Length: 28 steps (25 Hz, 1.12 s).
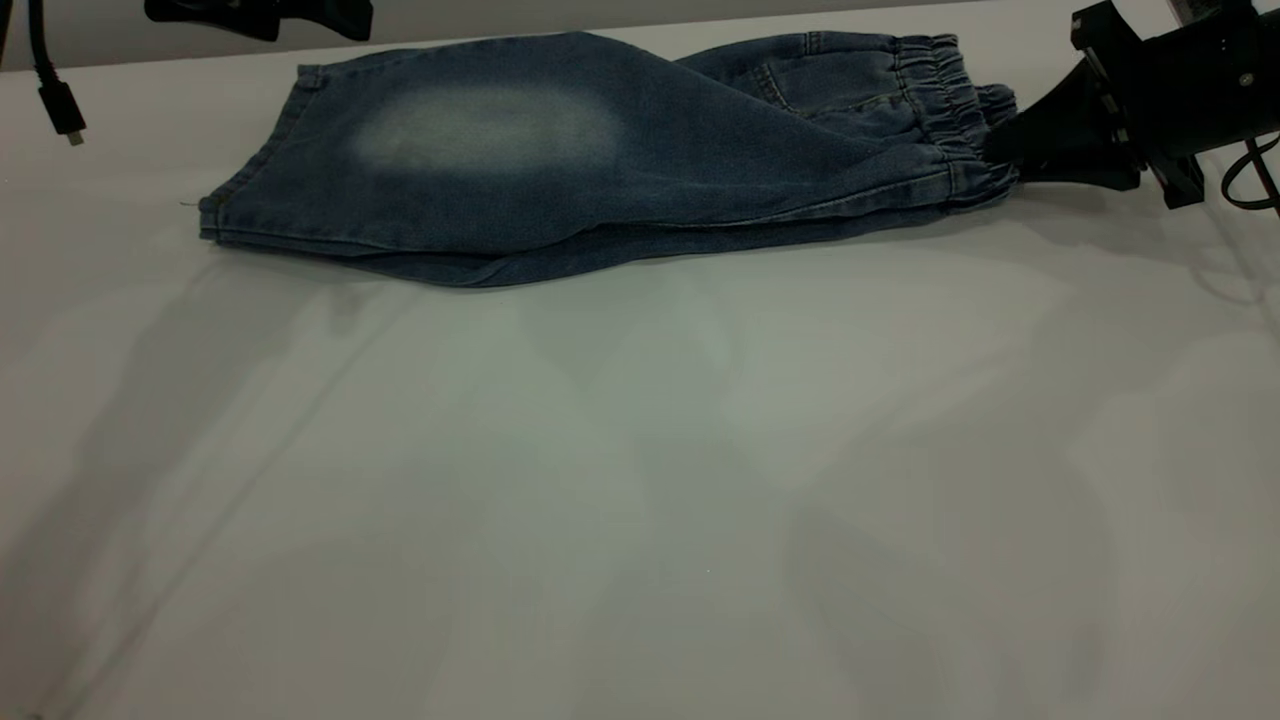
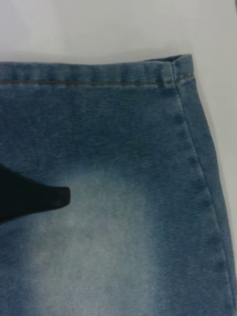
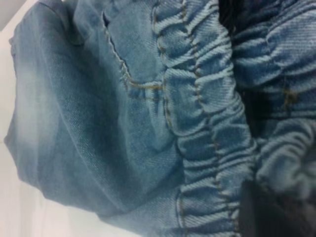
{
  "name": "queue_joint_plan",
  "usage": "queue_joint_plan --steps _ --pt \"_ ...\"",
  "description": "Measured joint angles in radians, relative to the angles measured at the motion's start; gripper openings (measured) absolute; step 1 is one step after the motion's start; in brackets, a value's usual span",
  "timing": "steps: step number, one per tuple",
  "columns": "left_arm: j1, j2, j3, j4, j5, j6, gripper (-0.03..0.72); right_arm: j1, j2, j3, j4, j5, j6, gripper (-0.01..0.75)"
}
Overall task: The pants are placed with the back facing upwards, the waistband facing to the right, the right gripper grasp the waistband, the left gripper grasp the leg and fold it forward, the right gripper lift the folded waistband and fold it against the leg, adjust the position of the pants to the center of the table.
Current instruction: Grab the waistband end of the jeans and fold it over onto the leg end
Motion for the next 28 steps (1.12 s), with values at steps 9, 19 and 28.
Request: queue_joint_plan --steps 9,19,28 --pt "-0.005 0.013 -0.155 0.016 0.218 -0.032 0.535 0.000 0.000 0.000 -0.004 0.038 0.005 0.025" --pt "-0.109 0.241 -0.534 0.275 0.628 -0.252 0.509 0.000 0.000 0.000 -0.008 0.064 0.007 0.025" --pt "-0.181 0.457 -0.836 0.514 0.820 -0.397 0.509 0.000 0.000 0.000 -0.015 0.076 0.008 0.022"
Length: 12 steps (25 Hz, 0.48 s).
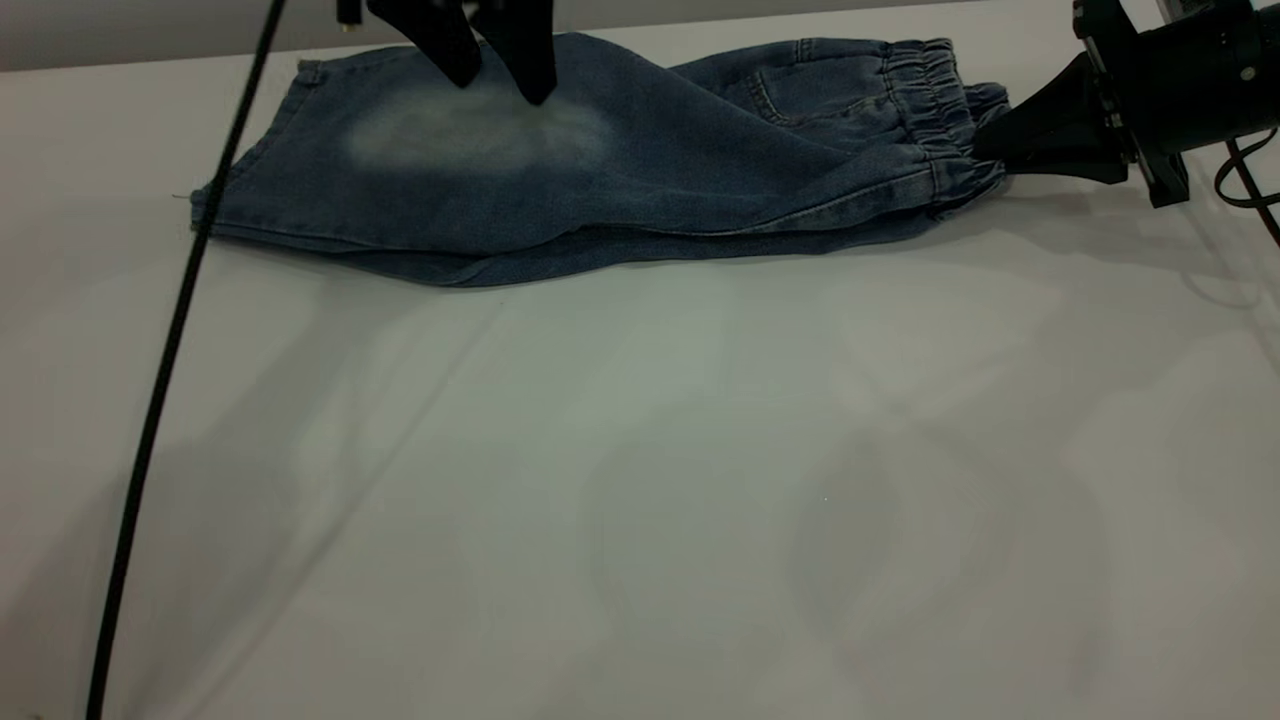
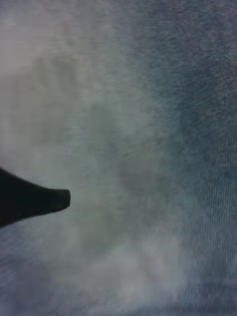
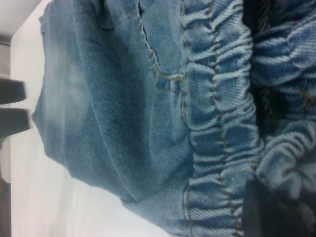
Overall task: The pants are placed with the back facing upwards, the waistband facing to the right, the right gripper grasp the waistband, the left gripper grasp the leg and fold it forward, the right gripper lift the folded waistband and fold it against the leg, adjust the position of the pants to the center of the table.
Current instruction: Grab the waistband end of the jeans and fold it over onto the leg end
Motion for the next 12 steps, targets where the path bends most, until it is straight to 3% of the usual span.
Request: queue_joint_plan --steps 12 --pt "-0.004 0.083 0.000 -0.004 -0.066 0.001 0.509 0.000 -0.039 -0.011 -0.002 0.089 0.045 0.022"
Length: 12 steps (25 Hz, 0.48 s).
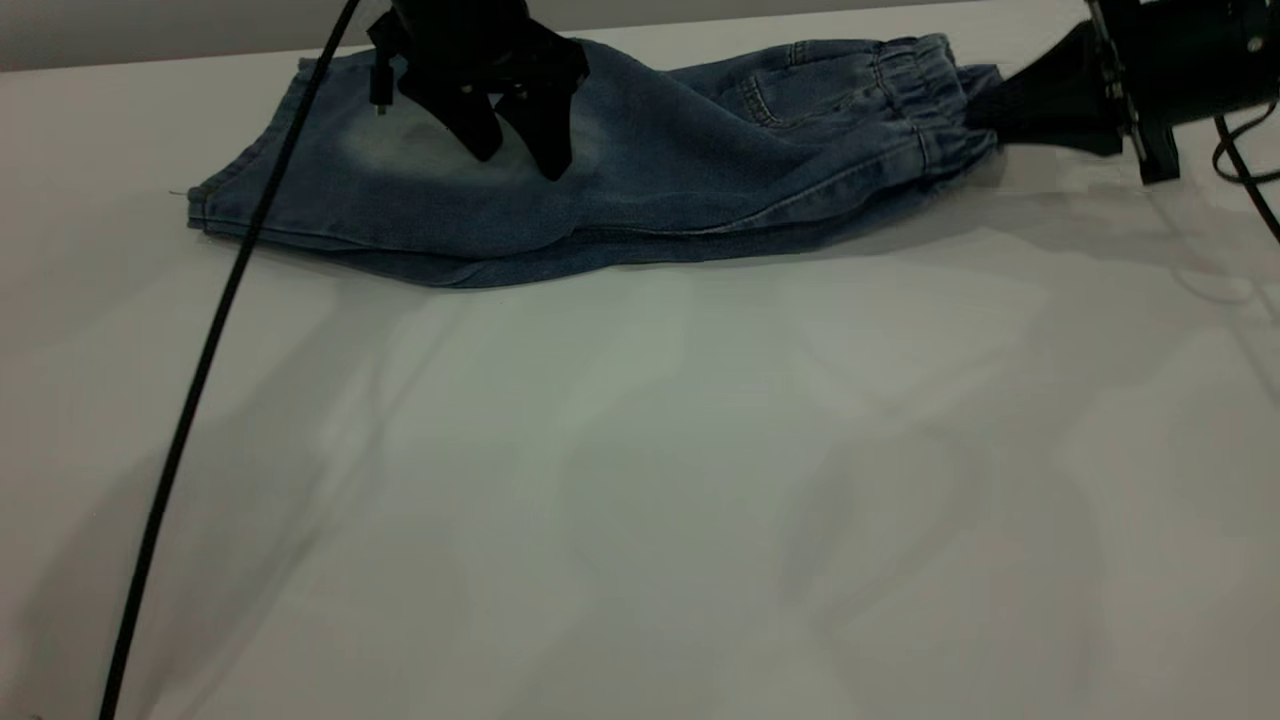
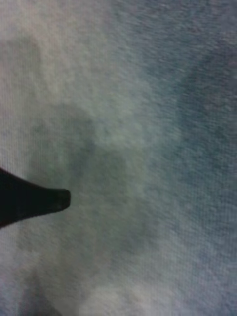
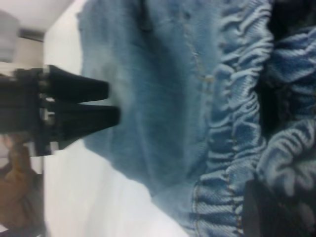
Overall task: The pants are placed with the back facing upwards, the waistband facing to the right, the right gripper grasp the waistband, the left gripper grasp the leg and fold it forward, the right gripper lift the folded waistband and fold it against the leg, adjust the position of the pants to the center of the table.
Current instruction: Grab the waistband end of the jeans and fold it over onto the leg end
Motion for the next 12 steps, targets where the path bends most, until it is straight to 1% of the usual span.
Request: queue_joint_plan --steps 5,9,12 --pt "-0.009 0.000 0.000 0.000 -0.003 0.001 0.509 0.032 -0.085 -0.003 -0.001 0.026 0.039 0.022" --pt "-0.017 0.000 0.000 0.000 -0.004 0.001 0.509 0.093 -0.147 -0.048 -0.006 0.089 0.094 0.020" --pt "-0.018 -0.001 0.000 0.000 -0.003 0.001 0.509 0.149 -0.160 -0.099 -0.006 0.114 0.139 0.013"
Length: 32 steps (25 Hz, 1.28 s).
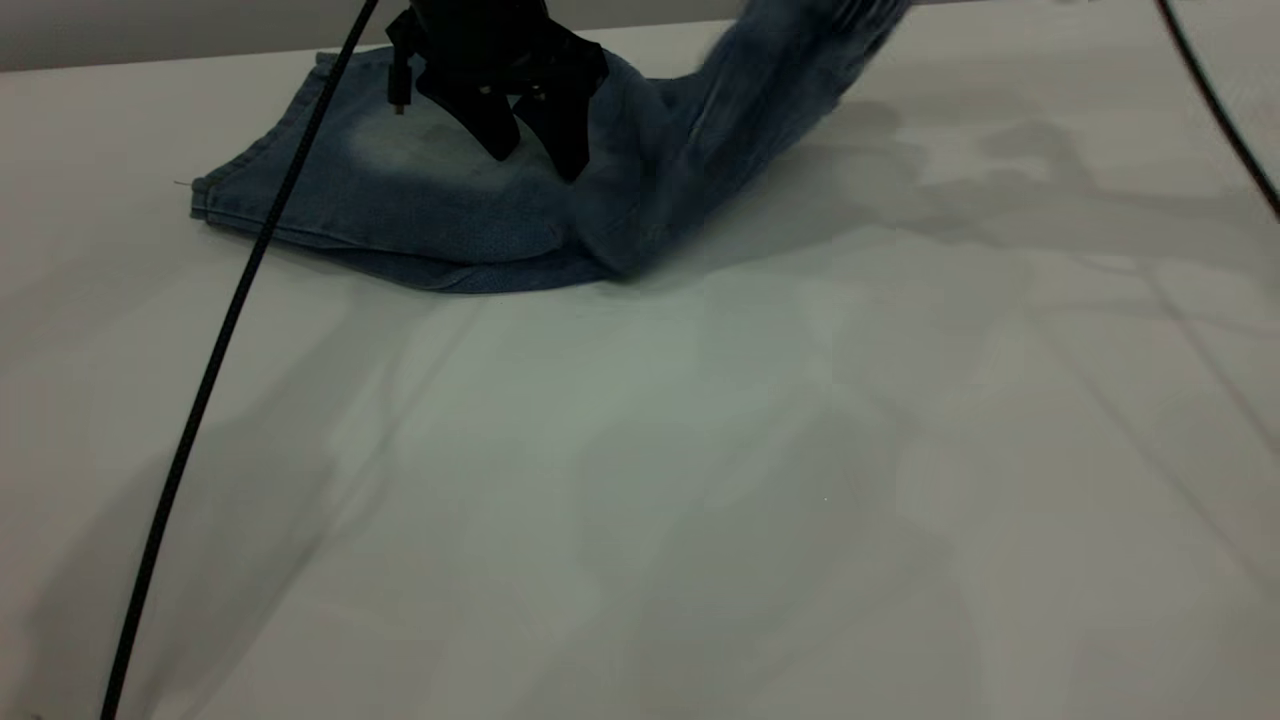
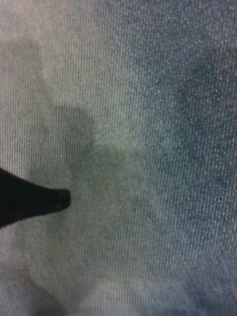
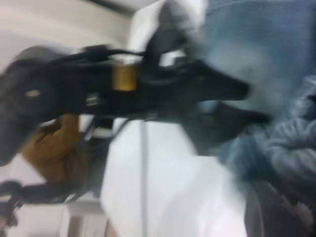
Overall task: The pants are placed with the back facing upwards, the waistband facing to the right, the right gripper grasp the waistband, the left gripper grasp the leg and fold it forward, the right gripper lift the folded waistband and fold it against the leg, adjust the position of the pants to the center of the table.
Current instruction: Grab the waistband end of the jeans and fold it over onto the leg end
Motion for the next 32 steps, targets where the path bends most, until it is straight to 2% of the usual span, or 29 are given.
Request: queue_joint_plan --steps 6,10,13,16,18,21,24,27,32 --pt "0.000 0.000 0.000 0.002 0.005 0.000 0.509 0.092 0.000 -0.103 0.000 0.012 0.064 0.013" --pt "0.000 0.000 0.000 0.003 0.023 0.001 0.509 0.079 0.000 -0.111 -0.039 0.015 0.076 0.013" --pt "0.000 0.000 0.000 0.004 0.026 0.001 0.509 0.054 0.001 -0.110 -0.081 -0.037 0.114 0.029" --pt "0.000 0.000 0.000 0.004 0.026 0.001 0.509 0.035 0.001 -0.110 -0.130 -0.064 0.131 0.102" --pt "0.000 0.000 0.000 0.004 0.028 0.001 0.509 0.018 0.001 -0.110 -0.175 -0.094 0.138 0.188" --pt "0.000 0.000 0.000 0.004 0.031 0.001 0.509 -0.022 0.003 -0.110 -0.257 -0.151 0.216 0.360" --pt "0.000 0.000 0.000 0.005 0.032 0.001 0.509 -0.083 0.016 -0.110 -0.341 -0.163 0.319 0.484" --pt "0.000 0.000 0.000 0.005 0.032 0.001 0.509 -0.154 0.037 -0.109 -0.399 -0.118 0.367 0.528" --pt "0.000 0.000 0.000 0.005 0.027 0.001 0.509 -0.228 0.076 -0.109 -0.402 -0.042 0.336 0.537"
